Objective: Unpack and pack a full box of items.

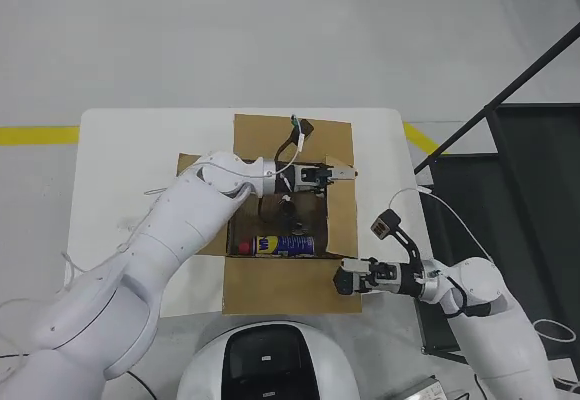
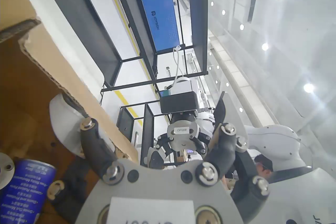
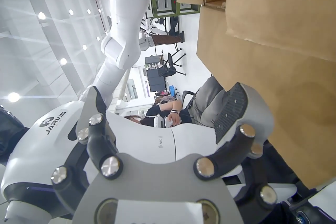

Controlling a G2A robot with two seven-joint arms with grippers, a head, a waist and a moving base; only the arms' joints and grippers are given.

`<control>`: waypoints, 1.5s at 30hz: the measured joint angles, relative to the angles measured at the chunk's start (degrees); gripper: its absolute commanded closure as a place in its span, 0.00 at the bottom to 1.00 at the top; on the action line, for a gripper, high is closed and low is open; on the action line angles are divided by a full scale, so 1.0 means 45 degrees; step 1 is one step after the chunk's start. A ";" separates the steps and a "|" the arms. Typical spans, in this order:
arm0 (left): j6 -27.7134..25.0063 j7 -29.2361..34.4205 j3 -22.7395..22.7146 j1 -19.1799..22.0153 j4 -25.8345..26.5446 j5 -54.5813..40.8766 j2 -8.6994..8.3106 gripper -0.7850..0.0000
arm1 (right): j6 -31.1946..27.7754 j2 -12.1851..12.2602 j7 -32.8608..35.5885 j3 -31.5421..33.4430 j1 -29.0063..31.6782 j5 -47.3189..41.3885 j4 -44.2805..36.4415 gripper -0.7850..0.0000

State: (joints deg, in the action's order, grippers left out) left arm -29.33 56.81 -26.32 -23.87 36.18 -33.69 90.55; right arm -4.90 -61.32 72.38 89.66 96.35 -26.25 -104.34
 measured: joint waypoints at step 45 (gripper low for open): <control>-0.0924 0.2843 -0.4121 -0.1965 0.2120 0.1346 -0.1588 0.00 | -0.2064 -0.0284 -0.8914 0.0857 -0.0817 -0.0030 0.2899 0.00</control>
State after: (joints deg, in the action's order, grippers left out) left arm -33.49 69.60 -44.86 -32.71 45.72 -27.63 83.40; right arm -14.18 -62.59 32.26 93.52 92.67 -26.38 -91.29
